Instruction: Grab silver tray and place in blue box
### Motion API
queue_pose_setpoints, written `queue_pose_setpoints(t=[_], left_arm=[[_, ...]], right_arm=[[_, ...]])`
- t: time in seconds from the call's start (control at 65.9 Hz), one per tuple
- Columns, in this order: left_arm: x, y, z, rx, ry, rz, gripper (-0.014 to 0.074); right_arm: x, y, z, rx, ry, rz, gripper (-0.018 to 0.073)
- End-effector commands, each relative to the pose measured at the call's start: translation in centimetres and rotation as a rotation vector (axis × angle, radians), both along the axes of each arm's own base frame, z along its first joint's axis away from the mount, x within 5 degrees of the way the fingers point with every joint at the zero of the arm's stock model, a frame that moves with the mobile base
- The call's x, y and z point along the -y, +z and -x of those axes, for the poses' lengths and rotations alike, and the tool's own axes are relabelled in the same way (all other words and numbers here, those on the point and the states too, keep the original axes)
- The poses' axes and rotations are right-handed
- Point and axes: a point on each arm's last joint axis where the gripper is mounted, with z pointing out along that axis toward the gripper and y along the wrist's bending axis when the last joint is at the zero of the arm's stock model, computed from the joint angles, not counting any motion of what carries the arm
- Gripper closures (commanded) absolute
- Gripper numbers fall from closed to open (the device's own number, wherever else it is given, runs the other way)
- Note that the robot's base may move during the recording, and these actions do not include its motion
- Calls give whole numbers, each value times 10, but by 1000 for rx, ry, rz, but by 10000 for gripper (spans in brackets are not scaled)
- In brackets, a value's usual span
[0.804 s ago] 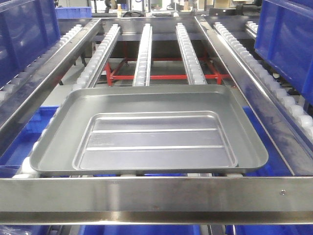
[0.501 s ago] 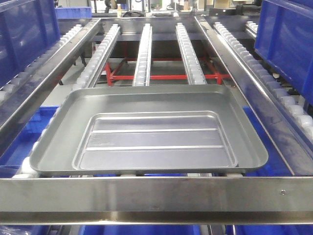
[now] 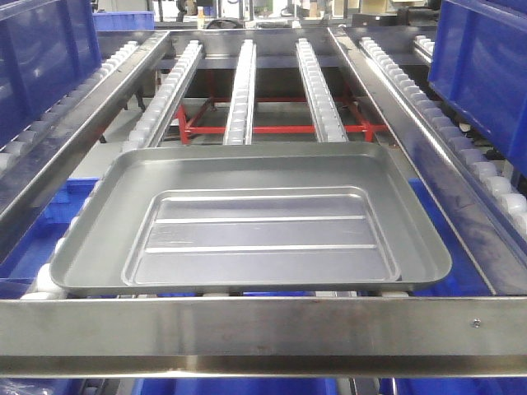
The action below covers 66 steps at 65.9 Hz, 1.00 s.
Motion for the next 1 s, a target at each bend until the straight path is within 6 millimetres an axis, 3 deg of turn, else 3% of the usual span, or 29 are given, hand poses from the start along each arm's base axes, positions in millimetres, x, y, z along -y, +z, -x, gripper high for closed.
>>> queue_pose_setpoints(t=[0.0, 0.167, 0.319, 0.455, 0.546, 0.713, 0.986], left_arm=[[0, 9, 3, 108, -2, 6, 700], [0, 22, 5, 167, -10, 54, 700], [0, 68, 13, 183, 15, -115, 700], [-2, 108, 8, -68, 16, -23, 700], [2, 122, -11, -311, -14, 52, 700], [3, 107, -60, -667, -10, 51, 700], [10, 77, -104, -878, -33, 150, 700]], right_arm=[[0, 9, 3, 113, -4, 16, 510], [0, 17, 5, 120, -3, 14, 510], [0, 50, 9, 61, -5, 10, 510], [0, 83, 4, -129, -8, 1, 510], [1, 95, -12, -339, -9, -11, 510], [4, 86, -52, -741, -10, -33, 510], [5, 53, -87, -1055, -2, -70, 510]])
